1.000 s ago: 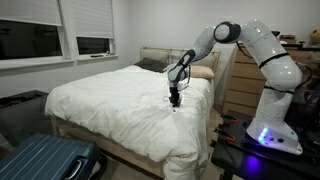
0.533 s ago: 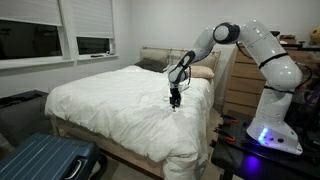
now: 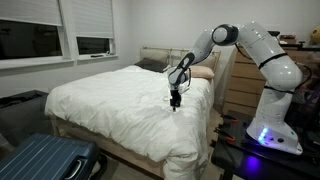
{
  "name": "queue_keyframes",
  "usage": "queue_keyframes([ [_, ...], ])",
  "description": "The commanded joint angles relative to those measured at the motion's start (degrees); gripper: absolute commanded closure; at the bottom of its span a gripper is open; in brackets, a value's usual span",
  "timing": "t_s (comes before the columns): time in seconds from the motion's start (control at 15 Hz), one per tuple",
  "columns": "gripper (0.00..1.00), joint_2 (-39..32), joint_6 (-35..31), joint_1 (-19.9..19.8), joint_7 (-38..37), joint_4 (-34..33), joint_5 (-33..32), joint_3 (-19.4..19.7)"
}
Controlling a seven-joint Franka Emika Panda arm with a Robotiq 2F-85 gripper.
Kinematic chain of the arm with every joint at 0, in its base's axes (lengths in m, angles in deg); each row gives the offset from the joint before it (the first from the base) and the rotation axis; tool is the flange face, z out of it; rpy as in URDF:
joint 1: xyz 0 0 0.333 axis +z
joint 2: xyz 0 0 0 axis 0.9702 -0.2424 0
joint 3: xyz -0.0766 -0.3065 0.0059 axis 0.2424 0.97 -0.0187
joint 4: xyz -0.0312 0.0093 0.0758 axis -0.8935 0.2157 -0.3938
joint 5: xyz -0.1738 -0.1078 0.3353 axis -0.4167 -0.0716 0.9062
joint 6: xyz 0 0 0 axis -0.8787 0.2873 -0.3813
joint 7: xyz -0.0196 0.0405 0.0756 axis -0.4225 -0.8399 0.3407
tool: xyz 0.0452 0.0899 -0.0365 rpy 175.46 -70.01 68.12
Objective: Take the objects from the bed and put them in the bottle
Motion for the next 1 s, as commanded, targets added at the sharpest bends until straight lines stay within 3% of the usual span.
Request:
queue_keyframes([
  [0.0,0.06,-0.5,1.5,0.1,-0.7,-1.2,0.1,0.4],
  [0.2,0.05,-1.2,0.5,0.1,-1.2,-1.5,0.0,1.0],
  [0.33,0.30,-1.6,0.6,0.1,-1.2,-2.0,0.0,1.2],
  [0.47,0.39,-1.9,0.7,0.0,-1.2,-2.5,0.0,1.3],
  [0.67,0.64,-2.7,0.8,0.2,-1.3,-3.4,-0.2,1.3],
  [0.93,0.90,-3.9,1.2,0.4,-1.4,-5.0,-0.4,1.5],
])
